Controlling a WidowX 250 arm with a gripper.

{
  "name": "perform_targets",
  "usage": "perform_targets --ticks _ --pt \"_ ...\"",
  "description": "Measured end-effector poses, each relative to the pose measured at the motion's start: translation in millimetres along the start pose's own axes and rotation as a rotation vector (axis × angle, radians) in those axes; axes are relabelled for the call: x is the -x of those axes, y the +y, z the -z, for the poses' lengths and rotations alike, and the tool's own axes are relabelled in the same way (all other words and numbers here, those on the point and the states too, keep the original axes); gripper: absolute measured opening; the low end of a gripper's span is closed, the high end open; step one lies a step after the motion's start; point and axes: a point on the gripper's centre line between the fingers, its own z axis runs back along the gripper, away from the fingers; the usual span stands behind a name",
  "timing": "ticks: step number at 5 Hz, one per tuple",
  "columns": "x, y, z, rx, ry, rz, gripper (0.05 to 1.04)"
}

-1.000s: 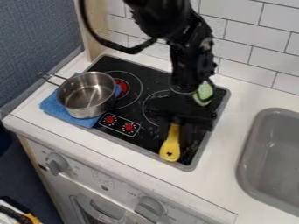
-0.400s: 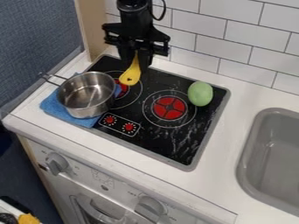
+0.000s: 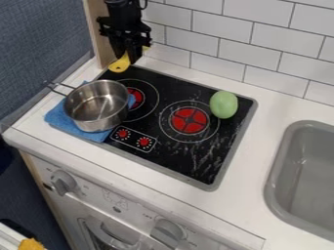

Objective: Move the yellow brush to the upper left corner of the stove

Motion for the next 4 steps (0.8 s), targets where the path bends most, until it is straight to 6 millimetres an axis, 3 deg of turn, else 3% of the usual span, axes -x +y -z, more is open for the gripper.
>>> perform_targets --ticks 1,2,4 --pt "-6 6 15 -0.001 0.011 0.096 0.335" --pt "-5 11 19 -0.035 0.012 0.152 0.402" --pt "8 7 29 -0.102 0.072 0.084 0.969"
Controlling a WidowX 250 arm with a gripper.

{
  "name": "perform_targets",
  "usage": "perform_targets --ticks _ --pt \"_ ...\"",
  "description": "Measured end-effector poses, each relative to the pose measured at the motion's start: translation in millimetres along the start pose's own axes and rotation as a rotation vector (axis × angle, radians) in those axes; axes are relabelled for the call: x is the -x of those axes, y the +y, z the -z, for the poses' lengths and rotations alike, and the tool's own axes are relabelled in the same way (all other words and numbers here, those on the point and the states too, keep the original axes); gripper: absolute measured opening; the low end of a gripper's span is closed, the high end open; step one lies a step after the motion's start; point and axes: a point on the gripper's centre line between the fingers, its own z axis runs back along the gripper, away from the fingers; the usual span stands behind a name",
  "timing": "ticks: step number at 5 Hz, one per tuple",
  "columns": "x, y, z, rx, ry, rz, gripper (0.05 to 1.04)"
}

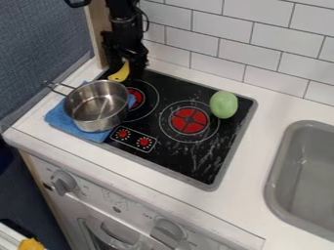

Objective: Move the yellow brush to the upper left corner of the stove

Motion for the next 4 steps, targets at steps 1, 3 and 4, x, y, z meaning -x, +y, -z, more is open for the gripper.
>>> perform_targets --ticks 1,3,4 --pt "4 -3 -29 -0.013 -0.062 -0.043 1.005" --pt "16 -8 -63 -0.003 -0.123 -0.092 1.000" --pt "18 -8 -63 -0.004 -0.109 -0.091 1.000"
